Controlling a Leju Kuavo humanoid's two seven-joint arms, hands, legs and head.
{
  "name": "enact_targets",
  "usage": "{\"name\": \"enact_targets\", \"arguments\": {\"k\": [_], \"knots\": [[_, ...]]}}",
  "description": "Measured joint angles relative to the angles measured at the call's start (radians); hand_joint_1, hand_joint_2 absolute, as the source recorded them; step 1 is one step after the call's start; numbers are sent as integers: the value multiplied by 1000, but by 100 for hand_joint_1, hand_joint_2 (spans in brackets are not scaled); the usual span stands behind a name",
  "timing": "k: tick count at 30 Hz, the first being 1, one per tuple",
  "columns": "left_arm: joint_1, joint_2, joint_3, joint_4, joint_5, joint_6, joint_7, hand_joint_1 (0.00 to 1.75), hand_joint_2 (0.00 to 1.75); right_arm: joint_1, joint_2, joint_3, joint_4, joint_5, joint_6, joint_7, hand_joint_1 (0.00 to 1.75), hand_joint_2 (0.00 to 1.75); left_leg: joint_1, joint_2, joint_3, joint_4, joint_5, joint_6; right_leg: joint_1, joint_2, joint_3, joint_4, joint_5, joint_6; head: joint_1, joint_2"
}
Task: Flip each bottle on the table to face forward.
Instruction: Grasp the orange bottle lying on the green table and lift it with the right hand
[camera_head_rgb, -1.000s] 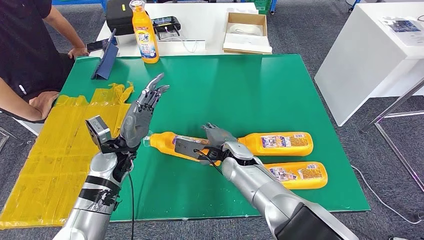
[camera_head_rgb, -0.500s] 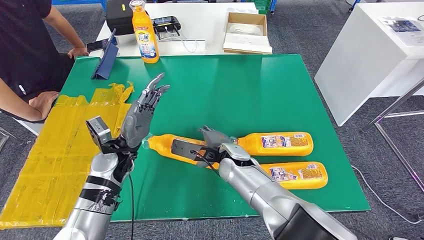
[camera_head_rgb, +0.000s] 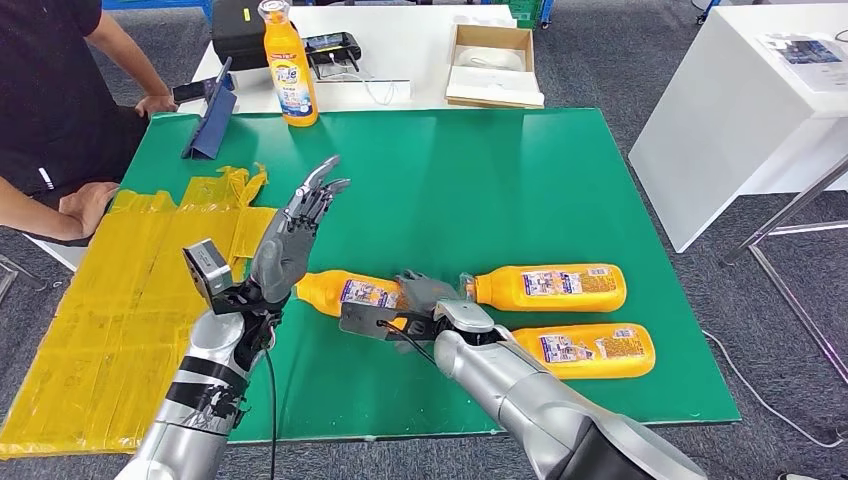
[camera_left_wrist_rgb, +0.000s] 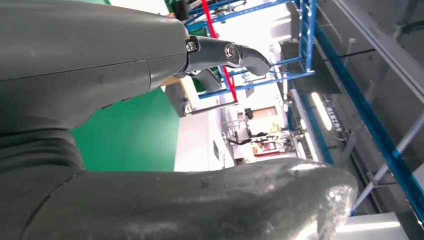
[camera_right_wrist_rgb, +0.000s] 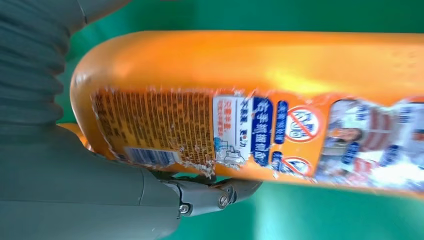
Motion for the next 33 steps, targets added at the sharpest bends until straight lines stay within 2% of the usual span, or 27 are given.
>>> {"name": "enact_targets", "arguments": {"k": [1, 5, 13, 22, 27, 33], "knots": [[1, 0, -1, 0, 0, -1, 6, 0, 0, 0, 0, 16, -1, -7, 16, 15, 37, 175, 0, 0, 0, 0, 0, 0, 0, 0, 0, 0, 0, 0, 0, 0], [1, 0, -13, 0, -2, -2, 20, 0, 0, -1, 0, 75, -7, -21, 58, 52, 175, 175, 0, 0, 0, 0, 0, 0, 0, 0, 0, 0, 0, 0, 0, 0], [-9, 0, -33, 0, 3, 15, 27, 0, 0, -3, 0, 136, -6, -57, 74, 54, 175, 175, 0, 1, 2, 0, 0, 0, 0, 0, 1, 0, 0, 0, 0, 0], [-16, 0, -37, 0, 11, 26, 28, 0, 0, -4, 0, 156, 8, -71, 68, 50, 175, 175, 0, 1, 3, 0, 0, 0, 0, 1, 2, 0, 0, 0, 0, 0], [-19, 0, -30, 0, 13, 99, 27, 0, 0, -3, 0, 156, 41, -92, 28, 34, 175, 175, 0, 1, 4, 0, 0, 0, 0, 1, 3, 0, 0, 0, 0, 0], [-20, 0, -22, 0, 1, 132, 32, 0, 0, -3, 1, 155, 61, -101, 10, 27, 175, 175, 0, 0, 5, 0, 0, 0, 0, 0, 4, 0, 0, 0, 0, 0]]}}
